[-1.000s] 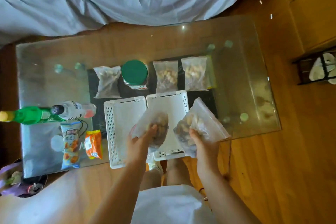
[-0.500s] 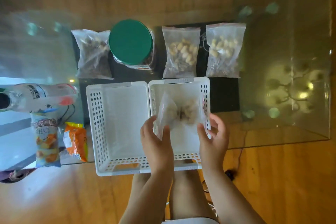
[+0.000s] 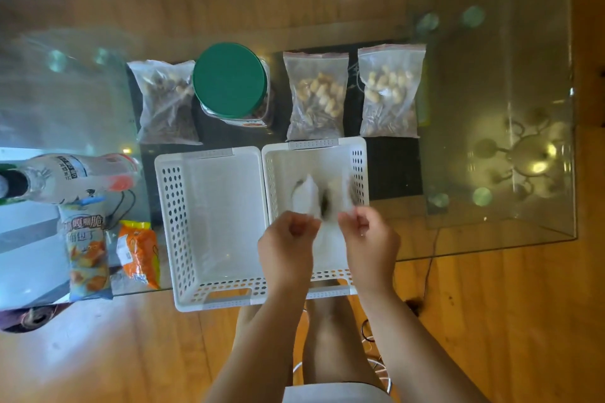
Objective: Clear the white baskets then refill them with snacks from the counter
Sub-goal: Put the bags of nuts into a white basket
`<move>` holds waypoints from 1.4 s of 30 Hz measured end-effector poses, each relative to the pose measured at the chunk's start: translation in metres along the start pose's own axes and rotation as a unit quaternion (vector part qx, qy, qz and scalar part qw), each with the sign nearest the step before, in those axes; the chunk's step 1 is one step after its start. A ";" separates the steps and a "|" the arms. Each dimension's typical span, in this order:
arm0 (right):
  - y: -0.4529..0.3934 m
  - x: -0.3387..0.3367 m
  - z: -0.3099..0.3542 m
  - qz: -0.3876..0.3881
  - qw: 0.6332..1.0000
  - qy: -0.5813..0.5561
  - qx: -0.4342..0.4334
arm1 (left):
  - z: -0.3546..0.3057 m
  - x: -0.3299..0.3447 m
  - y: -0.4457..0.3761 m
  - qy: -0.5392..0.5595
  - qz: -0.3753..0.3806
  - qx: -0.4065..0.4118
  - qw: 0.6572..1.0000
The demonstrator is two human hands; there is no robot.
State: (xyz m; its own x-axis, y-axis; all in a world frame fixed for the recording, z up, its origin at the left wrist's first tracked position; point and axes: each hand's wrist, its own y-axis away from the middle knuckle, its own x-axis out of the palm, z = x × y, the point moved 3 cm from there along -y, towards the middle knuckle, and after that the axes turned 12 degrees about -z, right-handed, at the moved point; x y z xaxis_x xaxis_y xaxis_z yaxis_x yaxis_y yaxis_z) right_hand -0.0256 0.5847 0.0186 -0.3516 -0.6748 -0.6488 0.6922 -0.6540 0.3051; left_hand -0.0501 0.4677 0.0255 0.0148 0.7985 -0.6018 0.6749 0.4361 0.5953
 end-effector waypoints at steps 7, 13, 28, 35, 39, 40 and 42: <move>0.013 -0.027 -0.004 0.005 1.000 -0.005 -0.006 | 0.010 -0.020 0.013 0.026 -0.038 0.023 0.999; 0.004 -0.011 -0.016 0.035 0.998 0.056 0.017 | 0.022 -0.008 -0.001 -0.011 -0.046 -0.035 0.998; 0.007 -0.009 -0.022 0.036 0.997 0.074 -0.017 | 0.001 -0.012 -0.032 -0.141 0.028 0.048 0.988; 0.014 -0.027 -0.010 0.066 0.997 0.026 -0.039 | -0.056 -0.006 -0.040 -0.242 0.125 0.264 0.925; 0.016 -0.033 -0.002 0.101 0.986 0.074 -0.112 | -0.085 0.003 -0.061 -0.308 0.154 0.338 0.876; 0.014 -0.033 0.000 0.114 0.982 0.085 -0.128 | -0.091 0.006 -0.067 -0.328 0.164 0.351 0.861; 0.009 -0.028 0.007 0.143 0.972 0.096 -0.160 | -0.100 0.010 -0.076 -0.356 0.182 0.371 0.838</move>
State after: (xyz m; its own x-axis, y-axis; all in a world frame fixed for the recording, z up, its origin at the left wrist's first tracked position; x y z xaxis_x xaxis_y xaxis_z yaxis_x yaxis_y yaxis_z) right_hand -0.0135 0.5953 0.0446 -0.0124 -0.7171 -0.6968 0.9154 -0.2886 0.2808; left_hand -0.1747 0.4841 0.0270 0.5779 0.2572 -0.7745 0.7990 -0.3715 0.4728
